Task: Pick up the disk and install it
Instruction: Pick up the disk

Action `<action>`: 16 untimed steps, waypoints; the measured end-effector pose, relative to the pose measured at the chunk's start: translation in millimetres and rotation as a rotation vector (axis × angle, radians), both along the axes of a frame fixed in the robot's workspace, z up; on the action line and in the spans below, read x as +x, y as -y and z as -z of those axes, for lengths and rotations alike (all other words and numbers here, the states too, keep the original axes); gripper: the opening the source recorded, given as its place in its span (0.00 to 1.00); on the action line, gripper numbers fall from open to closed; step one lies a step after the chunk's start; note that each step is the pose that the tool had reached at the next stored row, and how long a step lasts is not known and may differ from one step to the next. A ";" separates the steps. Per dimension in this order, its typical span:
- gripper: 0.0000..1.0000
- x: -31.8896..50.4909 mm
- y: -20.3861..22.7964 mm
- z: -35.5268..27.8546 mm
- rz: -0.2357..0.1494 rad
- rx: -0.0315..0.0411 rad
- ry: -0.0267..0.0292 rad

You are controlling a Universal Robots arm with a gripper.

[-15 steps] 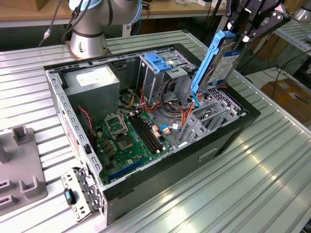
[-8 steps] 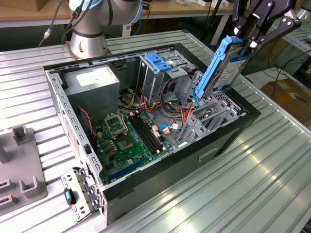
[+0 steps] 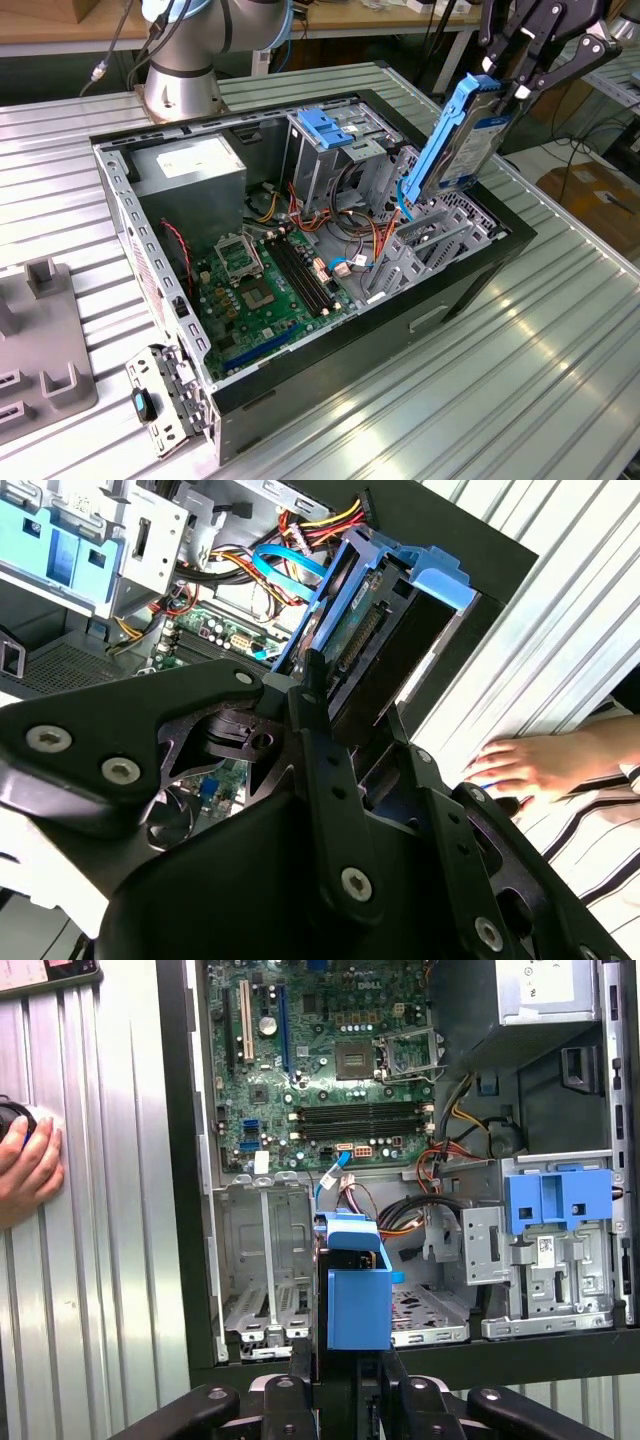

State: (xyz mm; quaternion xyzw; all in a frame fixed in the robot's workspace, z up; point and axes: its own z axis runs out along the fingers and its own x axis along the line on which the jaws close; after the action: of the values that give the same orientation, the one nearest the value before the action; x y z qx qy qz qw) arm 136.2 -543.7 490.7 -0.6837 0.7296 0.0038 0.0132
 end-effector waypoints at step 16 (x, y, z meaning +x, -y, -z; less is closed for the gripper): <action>0.35 -8.2 16.0 0.1 -0.008 0.0008 0.0178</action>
State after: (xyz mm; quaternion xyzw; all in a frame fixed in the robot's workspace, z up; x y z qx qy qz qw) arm 128.0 -559.7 490.6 -0.6867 0.7266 -0.0019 0.0199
